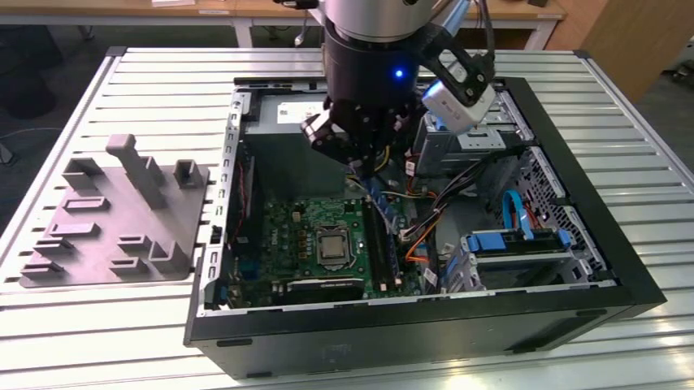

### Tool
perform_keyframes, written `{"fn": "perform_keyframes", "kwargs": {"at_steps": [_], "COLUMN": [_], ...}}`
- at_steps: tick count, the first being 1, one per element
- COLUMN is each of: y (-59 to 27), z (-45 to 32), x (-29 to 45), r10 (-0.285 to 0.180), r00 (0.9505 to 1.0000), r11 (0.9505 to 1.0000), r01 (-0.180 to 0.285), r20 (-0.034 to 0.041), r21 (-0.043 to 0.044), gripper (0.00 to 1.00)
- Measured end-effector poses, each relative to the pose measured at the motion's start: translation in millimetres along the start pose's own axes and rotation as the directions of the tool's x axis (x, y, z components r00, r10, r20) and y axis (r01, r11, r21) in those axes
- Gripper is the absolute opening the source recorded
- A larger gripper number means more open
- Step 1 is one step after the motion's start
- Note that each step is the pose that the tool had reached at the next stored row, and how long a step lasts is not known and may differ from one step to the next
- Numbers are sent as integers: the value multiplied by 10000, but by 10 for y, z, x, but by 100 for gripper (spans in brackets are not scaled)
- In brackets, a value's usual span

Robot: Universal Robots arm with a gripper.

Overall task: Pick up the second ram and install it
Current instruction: 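Insert the second ram into the second slot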

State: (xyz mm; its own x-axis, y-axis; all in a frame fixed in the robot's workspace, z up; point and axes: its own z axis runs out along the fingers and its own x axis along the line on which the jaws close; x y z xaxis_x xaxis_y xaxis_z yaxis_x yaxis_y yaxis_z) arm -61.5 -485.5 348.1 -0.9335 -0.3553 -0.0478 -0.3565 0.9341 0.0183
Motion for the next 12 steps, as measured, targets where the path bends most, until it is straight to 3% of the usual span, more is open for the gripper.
{"fn": "perform_keyframes", "kwargs": {"at_steps": [6,12], "y": [0,0], "z": [9,18], "x": [0,1], "r10": [1074,2155], "r00": [9942,9765], "r11": [9942,9765], "r01": [-1074,-2155], "r20": [23,51], "r21": [50,98], "gripper": [11,11]}}
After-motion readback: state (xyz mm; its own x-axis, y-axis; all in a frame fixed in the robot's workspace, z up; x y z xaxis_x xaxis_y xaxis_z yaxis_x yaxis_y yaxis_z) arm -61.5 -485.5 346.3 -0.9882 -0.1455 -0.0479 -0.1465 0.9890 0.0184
